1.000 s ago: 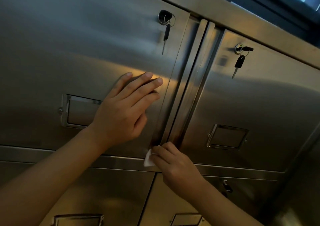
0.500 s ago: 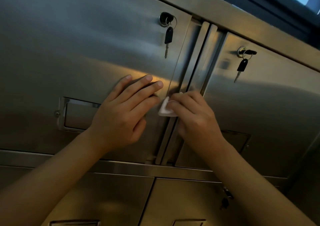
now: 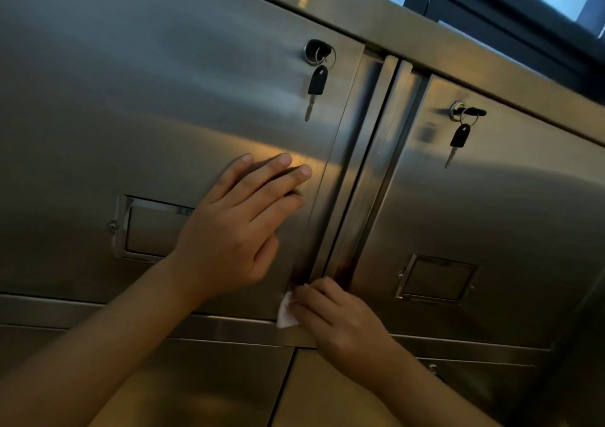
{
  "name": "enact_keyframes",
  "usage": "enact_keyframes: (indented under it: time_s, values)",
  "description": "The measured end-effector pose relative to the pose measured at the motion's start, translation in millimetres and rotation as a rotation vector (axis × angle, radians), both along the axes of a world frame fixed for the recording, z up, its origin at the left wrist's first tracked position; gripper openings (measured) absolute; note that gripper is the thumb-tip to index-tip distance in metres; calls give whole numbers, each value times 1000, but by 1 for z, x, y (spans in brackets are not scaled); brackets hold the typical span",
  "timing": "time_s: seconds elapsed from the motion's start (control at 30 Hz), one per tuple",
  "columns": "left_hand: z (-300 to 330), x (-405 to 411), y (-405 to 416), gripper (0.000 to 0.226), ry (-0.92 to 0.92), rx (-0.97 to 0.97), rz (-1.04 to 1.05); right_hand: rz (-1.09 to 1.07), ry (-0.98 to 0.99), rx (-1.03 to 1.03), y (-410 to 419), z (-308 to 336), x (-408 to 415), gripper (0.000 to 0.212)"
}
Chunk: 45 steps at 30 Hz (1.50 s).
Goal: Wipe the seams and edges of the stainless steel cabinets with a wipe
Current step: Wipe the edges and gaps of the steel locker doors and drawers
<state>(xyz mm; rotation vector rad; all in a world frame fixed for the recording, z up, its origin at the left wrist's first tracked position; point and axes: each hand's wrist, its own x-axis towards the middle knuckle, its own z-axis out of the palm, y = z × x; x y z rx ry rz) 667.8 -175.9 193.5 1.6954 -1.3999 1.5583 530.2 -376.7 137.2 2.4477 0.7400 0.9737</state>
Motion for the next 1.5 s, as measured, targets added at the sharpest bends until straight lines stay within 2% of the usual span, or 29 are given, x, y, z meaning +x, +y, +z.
enact_keyframes:
  time_s: [0.13, 0.3, 0.73, 0.97, 1.1, 1.3, 1.5]
  values:
    - [-1, 0, 0, 44, 4, 7, 2, 41, -87, -37, -5, 45, 3, 20]
    - [0, -1, 1, 44, 1, 4, 2, 23, -204, -85, -11, 118, 9, 26]
    - [0, 3, 0, 46, -13, 15, -10, -8, -473, -152, -8, 261, 21, 20]
    - [1, 0, 2, 46, -16, 11, -12, -17, -484, -76, 0, 250, 24, 19]
    - [1, -1, 2, 47, -17, 7, -9, -69, -366, -142, -5, 214, 19, 29]
    - [1, 0, 2, 48, -18, 28, 9, -39, -180, -224, -2, 155, 9, 25]
    - [1, 0, 2, 50, -15, 40, 25, -83, -162, -241, 2, 161, 3, 33]
